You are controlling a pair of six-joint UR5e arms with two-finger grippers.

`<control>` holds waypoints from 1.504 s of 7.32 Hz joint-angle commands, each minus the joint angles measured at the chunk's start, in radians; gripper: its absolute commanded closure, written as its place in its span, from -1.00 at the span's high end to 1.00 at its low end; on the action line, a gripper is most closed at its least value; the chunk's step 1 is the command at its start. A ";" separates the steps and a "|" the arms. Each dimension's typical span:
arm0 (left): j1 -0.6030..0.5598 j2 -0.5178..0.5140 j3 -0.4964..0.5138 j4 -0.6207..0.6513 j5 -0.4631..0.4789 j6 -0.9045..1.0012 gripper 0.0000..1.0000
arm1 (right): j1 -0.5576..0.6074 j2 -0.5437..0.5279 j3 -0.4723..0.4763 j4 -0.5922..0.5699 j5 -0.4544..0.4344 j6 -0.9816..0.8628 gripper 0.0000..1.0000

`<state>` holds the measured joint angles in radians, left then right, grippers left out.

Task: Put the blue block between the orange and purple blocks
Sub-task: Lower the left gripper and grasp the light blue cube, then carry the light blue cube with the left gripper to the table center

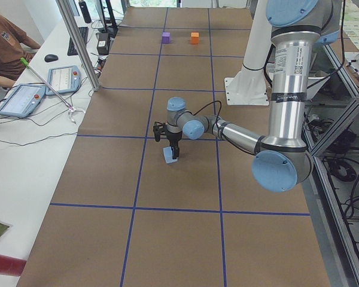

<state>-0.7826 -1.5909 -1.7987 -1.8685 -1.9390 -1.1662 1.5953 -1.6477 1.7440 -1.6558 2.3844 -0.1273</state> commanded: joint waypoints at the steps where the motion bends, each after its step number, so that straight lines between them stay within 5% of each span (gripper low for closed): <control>1: -0.004 0.005 -0.014 0.005 -0.003 0.026 -0.99 | 0.000 0.000 0.002 -0.001 0.002 0.002 0.99; 5: -0.027 -0.079 -0.184 0.147 -0.011 0.063 -1.00 | -0.002 0.002 0.049 0.001 0.016 0.052 0.99; 8: 0.090 -0.457 -0.177 0.395 0.002 0.056 -1.00 | -0.002 -0.004 0.031 0.030 0.106 0.133 0.99; 11: 0.215 -0.766 0.057 0.427 0.115 0.056 -1.00 | -0.038 0.015 0.031 0.034 0.108 0.191 0.99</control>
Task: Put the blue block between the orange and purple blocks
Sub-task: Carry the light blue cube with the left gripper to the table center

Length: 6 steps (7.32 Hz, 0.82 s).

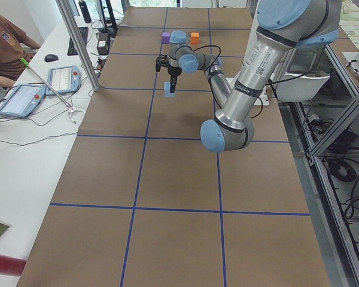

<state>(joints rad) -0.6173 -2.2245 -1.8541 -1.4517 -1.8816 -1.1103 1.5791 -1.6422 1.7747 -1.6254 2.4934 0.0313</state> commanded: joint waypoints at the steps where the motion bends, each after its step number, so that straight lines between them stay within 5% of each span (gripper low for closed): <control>1: 0.060 -0.229 0.227 0.010 0.059 -0.002 -1.00 | -0.031 0.031 0.000 0.004 -0.007 0.062 0.99; 3: 0.071 -0.309 0.408 -0.004 0.061 0.003 -1.00 | -0.033 0.033 0.018 0.004 -0.001 0.081 0.99; 6: 0.099 -0.326 0.518 -0.079 0.056 -0.002 -1.00 | -0.036 0.050 0.052 0.001 -0.001 0.120 0.99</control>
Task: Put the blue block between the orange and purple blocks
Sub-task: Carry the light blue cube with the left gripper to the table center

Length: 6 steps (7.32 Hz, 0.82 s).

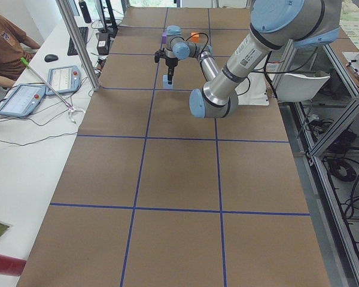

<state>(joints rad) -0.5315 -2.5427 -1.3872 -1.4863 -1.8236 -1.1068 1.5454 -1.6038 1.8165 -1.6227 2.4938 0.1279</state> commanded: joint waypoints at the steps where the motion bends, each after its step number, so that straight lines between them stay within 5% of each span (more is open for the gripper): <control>1: 0.030 -0.008 0.071 -0.084 -0.002 -0.007 -1.00 | -0.005 0.021 0.033 -0.011 -0.001 0.039 0.99; 2: 0.039 -0.007 0.077 -0.089 -0.002 -0.005 -1.00 | -0.022 0.054 0.073 -0.012 0.000 0.121 0.99; 3: 0.042 -0.008 0.079 -0.089 -0.005 -0.005 -0.74 | -0.054 0.094 0.102 -0.014 -0.001 0.227 0.99; 4: 0.045 -0.007 0.077 -0.088 -0.003 -0.008 0.51 | -0.071 0.138 0.115 -0.041 0.002 0.280 0.99; 5: 0.045 -0.007 0.076 -0.085 -0.003 -0.011 1.00 | -0.076 0.227 0.142 -0.166 0.002 0.291 0.99; 6: 0.044 -0.007 0.073 -0.084 -0.005 -0.010 1.00 | -0.087 0.369 0.168 -0.359 0.001 0.291 0.99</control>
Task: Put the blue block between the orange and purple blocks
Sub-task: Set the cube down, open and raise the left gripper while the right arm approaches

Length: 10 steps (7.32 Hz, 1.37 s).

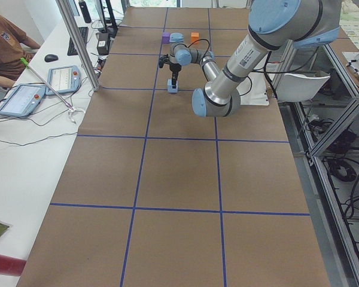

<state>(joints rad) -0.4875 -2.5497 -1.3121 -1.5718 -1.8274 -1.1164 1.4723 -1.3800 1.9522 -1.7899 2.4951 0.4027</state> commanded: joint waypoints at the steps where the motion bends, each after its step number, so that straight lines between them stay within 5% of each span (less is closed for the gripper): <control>1: -0.009 0.000 -0.010 0.000 -0.006 0.001 1.00 | -0.041 0.270 0.059 -0.341 -0.007 0.019 0.99; 2: -0.043 0.002 -0.038 0.000 -0.039 0.010 1.00 | -0.096 0.339 0.077 -0.367 -0.027 0.109 0.99; 5: -0.268 0.093 -0.181 0.021 -0.336 0.032 1.00 | -0.379 0.497 0.090 -0.364 -0.192 0.365 0.99; 6: -0.334 0.199 -0.279 0.053 -0.358 0.100 1.00 | -0.509 0.544 0.082 -0.361 -0.310 0.436 0.99; 8: -0.455 0.435 -0.476 0.140 -0.359 0.292 1.00 | -0.715 0.602 -0.028 -0.149 -0.453 0.713 0.99; 10: -0.555 0.561 -0.518 0.142 -0.360 0.427 1.00 | -0.857 0.670 -0.210 -0.051 -0.568 0.797 0.99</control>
<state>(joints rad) -0.9792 -2.0707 -1.7960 -1.4368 -2.1862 -0.7753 0.7092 -0.7480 1.8523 -1.9088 1.9987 1.1393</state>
